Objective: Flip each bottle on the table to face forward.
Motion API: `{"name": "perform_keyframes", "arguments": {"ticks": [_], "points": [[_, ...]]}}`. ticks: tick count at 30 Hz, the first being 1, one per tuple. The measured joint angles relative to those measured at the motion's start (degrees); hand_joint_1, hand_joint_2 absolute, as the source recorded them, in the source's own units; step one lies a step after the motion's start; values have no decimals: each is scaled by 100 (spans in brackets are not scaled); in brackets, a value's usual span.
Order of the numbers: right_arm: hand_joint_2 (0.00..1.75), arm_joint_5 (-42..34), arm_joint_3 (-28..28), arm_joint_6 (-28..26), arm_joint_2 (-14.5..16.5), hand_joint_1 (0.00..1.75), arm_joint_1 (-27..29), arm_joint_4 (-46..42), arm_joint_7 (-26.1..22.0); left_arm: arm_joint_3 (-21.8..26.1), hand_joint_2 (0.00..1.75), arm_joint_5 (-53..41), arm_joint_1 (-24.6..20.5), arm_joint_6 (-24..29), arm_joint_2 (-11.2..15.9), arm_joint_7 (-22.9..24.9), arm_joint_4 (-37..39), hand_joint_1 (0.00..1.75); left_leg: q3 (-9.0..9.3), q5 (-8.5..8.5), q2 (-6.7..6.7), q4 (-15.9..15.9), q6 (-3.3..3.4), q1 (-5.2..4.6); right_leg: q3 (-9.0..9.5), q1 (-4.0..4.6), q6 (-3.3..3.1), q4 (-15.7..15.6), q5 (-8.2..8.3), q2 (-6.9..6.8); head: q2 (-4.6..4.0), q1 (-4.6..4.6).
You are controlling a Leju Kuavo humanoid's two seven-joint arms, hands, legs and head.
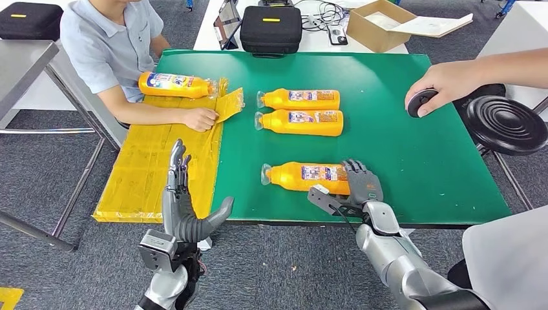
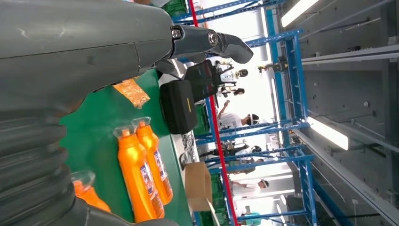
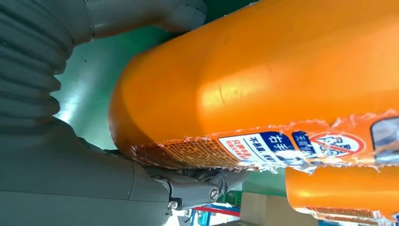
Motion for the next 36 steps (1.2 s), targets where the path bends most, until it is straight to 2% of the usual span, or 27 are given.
{"name": "perform_keyframes", "arguments": {"ticks": [5, 12, 18, 22, 26, 32, 36], "points": [[175, 10, -1, -31, -40, 173, -5, 13, -18, 23, 175, 9, -1, 1, 8, 5, -49, 0, 2, 0, 0, 0, 0, 1, 2, 1, 0, 0, 0, 0, 0, 0], [175, -232, -49, -22, -52, 175, 4, 19, -234, 89, 175, 17, -1, 5, 15, 17, -86, 0, 5, 0, 1, 0, 0, 1, 6, 0, 0, 0, 0, 0, 0, 1], [175, -1305, -559, -307, 89, 175, 141, 5, -1301, 171, 175, 39, 44, 218, 4, -16, -128, 0, 5, -1, 9, 0, 0, 1, 6, 2, 0, 1, 0, 5, 0, 0], [175, -2033, -980, -498, 307, 175, 323, -131, -2092, 298, 175, 206, 104, 563, -68, -39, -194, 0, 1, -1, 15, -1, -1, 2, 1, 8, -1, 1, 0, 6, 0, 0], [175, -2854, -1291, -454, 556, 175, 574, -568, -2622, 466, 175, 600, 190, 690, -141, 23, -233, 0, -9, 0, 8, -1, -2, 9, -7, 14, -2, 2, -1, 5, 0, -1], [175, -3558, -1356, -383, 752, 175, 975, -1602, -2657, 681, 175, 1273, 291, 231, -165, 387, -236, 0, -16, 0, 6, -2, -2, 10, -14, 11, -2, 2, -1, 4, 0, 0], [175, -4102, -1330, -274, 808, 175, 1273, -2360, -2608, 705, 175, 1779, 349, -824, -143, 982, -190, 0, -20, -1, 3, -2, -1, 5, -16, 5, -1, 2, -1, 3, 0, 1]]}}
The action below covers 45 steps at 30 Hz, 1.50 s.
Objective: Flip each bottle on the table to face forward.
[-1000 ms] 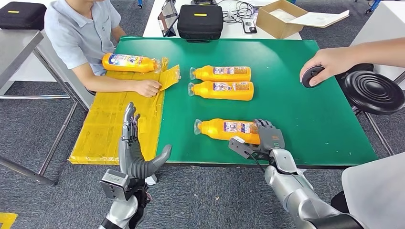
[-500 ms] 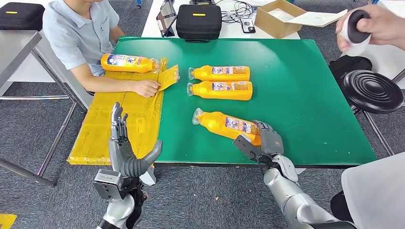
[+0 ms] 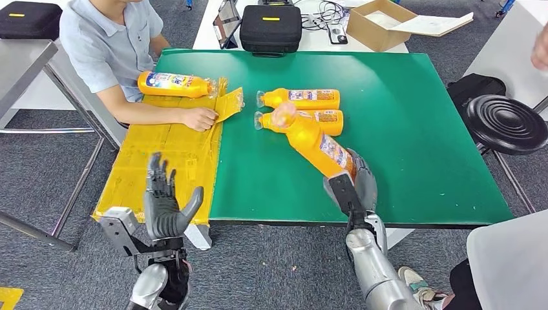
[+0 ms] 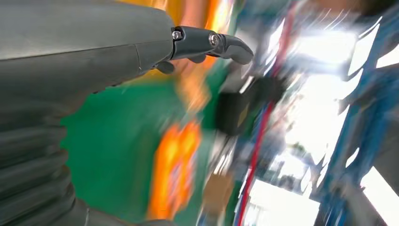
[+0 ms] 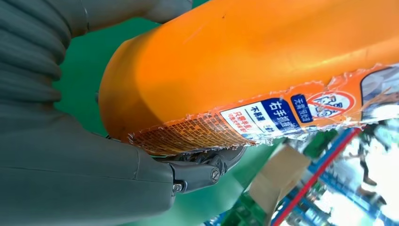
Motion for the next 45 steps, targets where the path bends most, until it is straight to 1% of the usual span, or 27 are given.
{"name": "perform_keyframes", "arguments": {"ticks": [2, 5, 10, 13, 18, 23, 28, 33, 36, 39, 42, 45], "points": [[175, -185, 79, 133, 10, 175, 156, -432, 88, -30, 175, -139, 42, -370, 24, -80, 53, 0, -3, -1, 2, 0, 0, 0, -3, 0, 0, 0, 0, 1, 0, 1], [175, -251, 306, 411, 20, 175, 334, -946, 184, -80, 175, -430, 87, -587, 62, -256, 102, 0, -3, -3, 9, 0, 0, 0, -7, 0, 0, 0, 0, 3, 0, 0], [175, 15, 1026, 1145, -21, 175, 449, -1262, 419, -244, 175, -788, 127, -1170, 160, -314, 126, 0, -4, -2, 12, 0, -1, 1, -10, 8, -1, 0, -1, 4, 0, -1], [175, 69, 1347, 1214, -54, 175, 484, -1265, 439, -296, 175, -876, 137, -1237, 197, -359, 145, 0, -5, -1, 4, -1, -1, 2, -10, 8, -2, 0, -1, 1, 0, 0], [175, 60, 1554, 1258, -115, 175, 490, -1265, 439, -324, 175, -965, 152, -1237, 245, -393, 156, 0, -6, -1, 5, -1, -1, 4, -9, 4, -1, 0, -1, 2, 0, 0], [175, 82, 1741, 1623, -139, 175, 501, -1259, 426, -330, 175, -1124, 154, -1260, 272, -468, 163, 0, -8, -2, 4, -1, -1, 2, -10, 2, -1, 0, -1, 2, 0, 0], [175, 330, 2170, 1875, -99, 175, 598, -1195, 181, -328, 175, -922, 93, -1476, 245, -421, 200, 0, -8, -2, 4, -1, -1, 2, -12, 6, -2, 0, -1, 2, 0, -1], [175, 384, 2584, 1803, 63, 175, 680, -1130, -65, -332, 175, -381, -13, -1898, 145, -235, 339, 0, -9, -2, 6, -1, -2, 7, -14, 8, -3, 0, -2, 2, 0, 0], [175, 225, 2769, 1801, 174, 175, 718, -1132, -215, -378, 175, -135, -56, -2058, 93, -124, 415, 0, -9, -2, 8, -1, -1, 8, -14, 8, -3, 0, -2, 3, 0, 1], [175, -40, 2929, 1836, 234, 175, 771, -1213, -266, -433, 175, 111, -116, -2120, 66, -66, 476, 0, -11, -2, 2, -1, -1, 8, -13, 7, -3, 0, -2, 1, 0, 1], [175, -206, 3058, 1858, 243, 175, 788, -1265, -272, -461, 175, 321, -160, -2185, 44, -90, 495, 0, -11, -2, 4, -1, -1, 7, -13, 6, -2, 0, -2, 2, 0, 1], [175, -293, 3120, 1867, 243, 175, 784, -1267, -275, -475, 175, 340, -164, -2255, 44, -170, 478, 0, -12, -2, 3, -1, -1, 7, -13, 6, -2, 0, -2, 1, 0, 1]]}}
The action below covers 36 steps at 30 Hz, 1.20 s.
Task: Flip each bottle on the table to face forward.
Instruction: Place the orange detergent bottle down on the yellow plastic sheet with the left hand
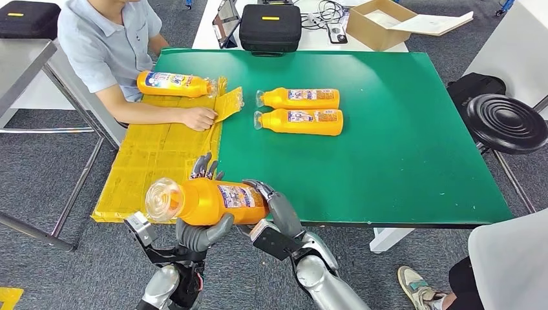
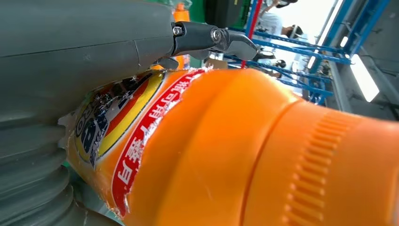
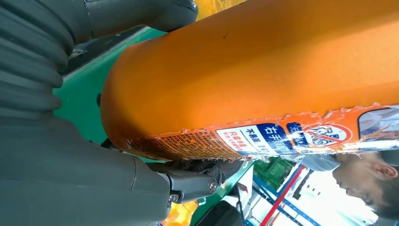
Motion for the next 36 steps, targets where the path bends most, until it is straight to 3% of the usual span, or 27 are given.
{"name": "perform_keyframes", "arguments": {"ticks": [2, 6, 7, 17, 20, 21, 23, 25, 26, 29, 31, 35, 36], "points": [[175, -35, 23, 1, 0, 175, -3, 0, -3, -7, 175, -18, 2, -13, 3, -27, -14, 6, 0, 0, 0, 0, 0, 0, 0, 0, 0, 0, 0, 0, 0, 0], [175, -72, 53, 11, 0, 175, -8, 1, -11, -28, 175, -73, 1, -25, 33, -49, -28, 168, 0, 0, 0, 0, 0, 1, -1, 1, 0, 0, 0, 0, 0, -1], [175, -73, 61, 19, 0, 175, -11, 4, -8, -33, 175, -100, 0, -21, 44, -62, -28, 175, 0, 0, 0, 0, 0, 1, -1, 1, 0, 0, 0, 0, 0, -1], [175, -64, 167, 156, -4, 173, -107, 125, 62, -19, 175, -218, -13, 128, 97, -101, 33, 175, 0, 0, 0, 0, 0, 1, -1, 0, 0, 0, 0, 0, 0, 0], [175, -83, 200, 228, -9, 163, -112, 157, 76, 7, 175, -237, -39, 175, 97, -55, 92, 175, 0, 0, 0, 0, 0, 0, -1, 0, 0, 0, 0, 0, 0, -1], [175, -99, 204, 255, -10, 152, -111, 161, 78, 12, 175, -235, -52, 176, 97, -38, 110, 175, 0, 0, 0, 0, 0, 0, -1, 0, 0, 0, 0, 0, 0, 0], [175, -158, 207, 314, -11, 99, -102, 166, 81, 14, 175, -233, -81, 176, 97, 5, 144, 175, 0, 0, 0, 0, 0, 1, -1, 1, 0, 0, 0, 0, 0, 0], [175, -235, 207, 385, -11, 58, -85, 164, 88, 15, 175, -236, -118, 178, 97, 71, 187, 175, 0, 0, 0, 0, 0, 1, -1, 1, 0, 0, 0, 0, 0, -1], [175, -265, 207, 413, -11, 52, -74, 163, 94, 15, 175, -239, -139, 181, 97, 105, 213, 175, 0, 0, 0, 0, 0, 1, -1, 1, 0, 0, 0, 0, 0, 0], [175, -307, 207, 450, -11, 9, -27, 150, 118, 15, 175, -242, -210, 199, 97, 192, 303, 175, 0, 0, 0, 0, 0, 1, -1, 1, 0, 0, 0, 0, 0, 1], [175, -310, 211, 461, -11, 0, 15, 133, 123, 16, 175, -207, -266, 210, 97, 254, 362, 175, 0, 0, -1, 0, 0, 1, 0, 1, 0, 0, 0, 0, 0, 0], [0, -572, 302, -11, -35, 0, 272, -253, 110, 74, 175, 213, -494, 316, 95, 626, 527, 175, -6, 1, -9, 0, 0, 1, -1, 1, 0, 1, 0, -6, 0, 3], [0, -721, 365, -183, -58, 0, 359, -451, 105, 116, 175, 371, -612, 409, 95, 761, 613, 175, -8, 2, -12, 0, 0, 1, -1, 1, 0, 1, 0, -9, 0, 3]]}}
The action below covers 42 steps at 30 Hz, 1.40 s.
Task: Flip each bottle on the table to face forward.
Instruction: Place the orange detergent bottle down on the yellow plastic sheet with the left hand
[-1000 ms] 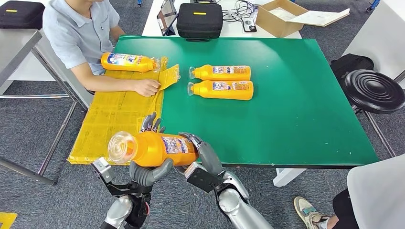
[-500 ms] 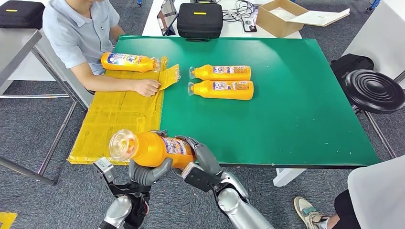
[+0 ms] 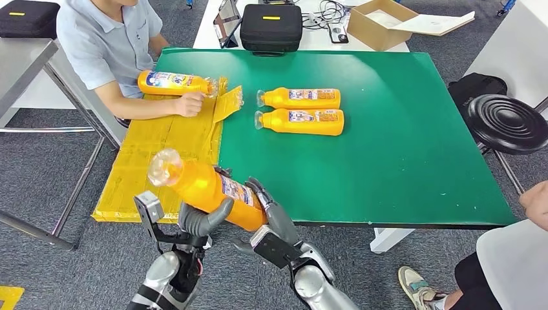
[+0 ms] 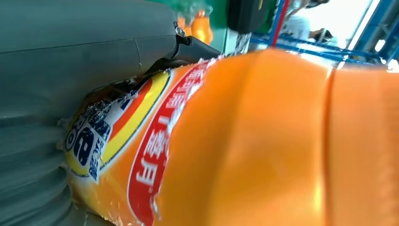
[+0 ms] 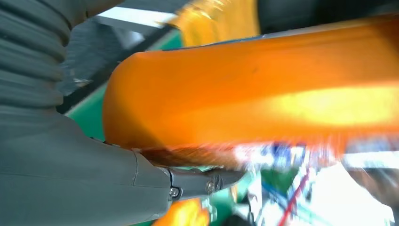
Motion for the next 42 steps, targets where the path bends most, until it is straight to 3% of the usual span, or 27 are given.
{"name": "perform_keyframes", "arguments": {"ticks": [6, 11, 17, 23, 25, 28, 31, 42], "points": [[0, -283, 432, -313, -100, 0, 172, -1063, -91, 477, 175, 620, -848, 427, 59, 287, 977, 175, 7, 3, 6, 0, -2, 1, 2, 1, 0, 1, 2, 2, 0, 1], [0, -267, 757, -542, -59, 0, 116, -1515, -153, 693, 175, 599, -1047, 622, 151, 276, 1645, 175, 3, 4, 13, 0, -3, 8, -6, 5, -1, 3, 1, 11, 0, 3], [0, -186, 864, -1198, -107, 0, 119, -1711, -152, 771, 175, -852, -1443, 2050, 459, -213, 2121, 175, 0, 3, 10, 0, -3, 7, -9, 4, -1, 2, 1, 9, 0, 2], [0, -202, 865, -1603, -131, 0, 163, -1756, -151, 806, 175, -1641, -1657, 2530, 702, -248, 2345, 175, 0, 3, 12, 0, -3, 7, -10, 4, -1, 2, 1, 10, 0, 1], [0, -240, 865, -1591, -142, 0, 178, -1772, -152, 774, 175, -2400, -1751, 3126, 778, -330, 2446, 175, 0, 3, 13, 0, -3, 7, -11, 4, -1, 2, 1, 10, 0, 1], [0, -284, 866, -1532, -148, 0, 184, -1821, -151, 760, 175, -4363, -1903, 3969, 855, -322, 2605, 175, 0, 4, 9, 0, -3, 7, -10, 4, -1, 2, 1, 8, 0, 0], [0, -304, 867, -1501, -152, 0, 184, -1865, -151, 809, 175, -5772, -1964, 4144, 882, -250, 2711, 175, 0, 3, 13, 0, -3, 7, -10, 3, -1, 3, 1, 11, 0, 1], [0, -308, 867, -1482, -161, 0, 185, -1881, -151, 894, 175, -5655, -2020, 4183, 905, -220, 2840, 175, 1, 3, 25, 0, -3, 8, -13, 5, -1, 2, 2, 19, 0, 1]]}}
